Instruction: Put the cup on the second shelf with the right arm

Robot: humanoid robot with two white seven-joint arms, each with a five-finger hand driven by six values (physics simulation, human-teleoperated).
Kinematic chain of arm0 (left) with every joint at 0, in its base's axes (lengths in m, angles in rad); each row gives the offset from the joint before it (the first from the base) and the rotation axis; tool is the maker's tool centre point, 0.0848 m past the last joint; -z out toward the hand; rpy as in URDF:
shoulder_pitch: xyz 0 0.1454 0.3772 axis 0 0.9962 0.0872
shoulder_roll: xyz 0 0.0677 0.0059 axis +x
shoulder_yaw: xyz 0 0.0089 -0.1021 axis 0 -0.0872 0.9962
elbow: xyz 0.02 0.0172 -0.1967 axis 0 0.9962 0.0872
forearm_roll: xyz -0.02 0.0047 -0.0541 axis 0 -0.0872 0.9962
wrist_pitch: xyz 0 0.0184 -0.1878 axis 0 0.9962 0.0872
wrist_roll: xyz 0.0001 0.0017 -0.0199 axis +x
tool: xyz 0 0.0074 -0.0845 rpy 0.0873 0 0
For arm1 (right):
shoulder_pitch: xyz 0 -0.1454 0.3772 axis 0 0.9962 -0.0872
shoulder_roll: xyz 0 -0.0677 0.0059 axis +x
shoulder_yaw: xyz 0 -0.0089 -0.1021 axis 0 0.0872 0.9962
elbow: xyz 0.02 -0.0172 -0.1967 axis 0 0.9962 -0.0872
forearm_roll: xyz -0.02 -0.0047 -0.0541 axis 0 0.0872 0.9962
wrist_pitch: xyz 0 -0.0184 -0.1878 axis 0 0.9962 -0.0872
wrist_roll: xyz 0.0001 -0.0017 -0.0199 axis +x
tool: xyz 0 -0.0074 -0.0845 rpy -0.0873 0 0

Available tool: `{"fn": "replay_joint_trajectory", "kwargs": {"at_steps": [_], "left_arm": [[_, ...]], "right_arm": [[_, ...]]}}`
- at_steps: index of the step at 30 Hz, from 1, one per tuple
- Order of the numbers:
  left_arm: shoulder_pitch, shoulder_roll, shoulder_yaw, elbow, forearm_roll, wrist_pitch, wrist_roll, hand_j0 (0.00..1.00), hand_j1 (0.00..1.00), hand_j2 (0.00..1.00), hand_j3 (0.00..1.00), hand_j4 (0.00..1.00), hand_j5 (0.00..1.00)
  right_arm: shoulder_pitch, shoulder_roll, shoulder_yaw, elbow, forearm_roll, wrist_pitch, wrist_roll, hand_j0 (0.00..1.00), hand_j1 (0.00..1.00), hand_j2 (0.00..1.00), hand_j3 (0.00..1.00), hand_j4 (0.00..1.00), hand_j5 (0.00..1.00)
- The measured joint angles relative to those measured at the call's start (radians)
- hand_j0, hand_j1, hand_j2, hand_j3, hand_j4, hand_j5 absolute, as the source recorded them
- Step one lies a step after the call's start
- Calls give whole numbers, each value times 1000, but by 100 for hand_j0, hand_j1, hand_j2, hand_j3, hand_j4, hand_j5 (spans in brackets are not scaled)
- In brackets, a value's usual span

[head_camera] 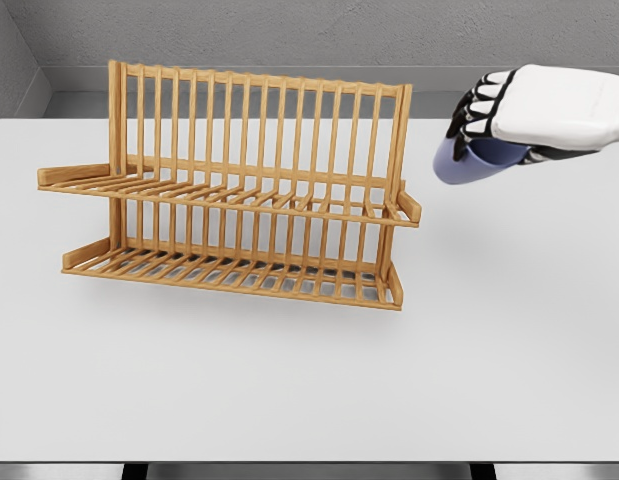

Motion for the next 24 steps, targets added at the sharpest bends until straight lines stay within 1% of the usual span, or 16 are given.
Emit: {"fn": "replay_joint_trajectory", "kwargs": {"at_steps": [7,15,24], "left_arm": [[0,0,0,0,0,0,0,100,100,100,100,100,100],[0,0,0,0,0,0,0,100,100,100,100,100,100],[0,0,0,0,0,0,0,100,100,100,100,100,100]], "right_arm": [[-8,14,1,-13,-1,0,0,57,57,57,57,57,57],[-9,78,11,-14,-1,0,0,57,57,57,57,57,57],[-18,123,49,-14,-1,0,-2,57,57,57,57,57,57]]}}
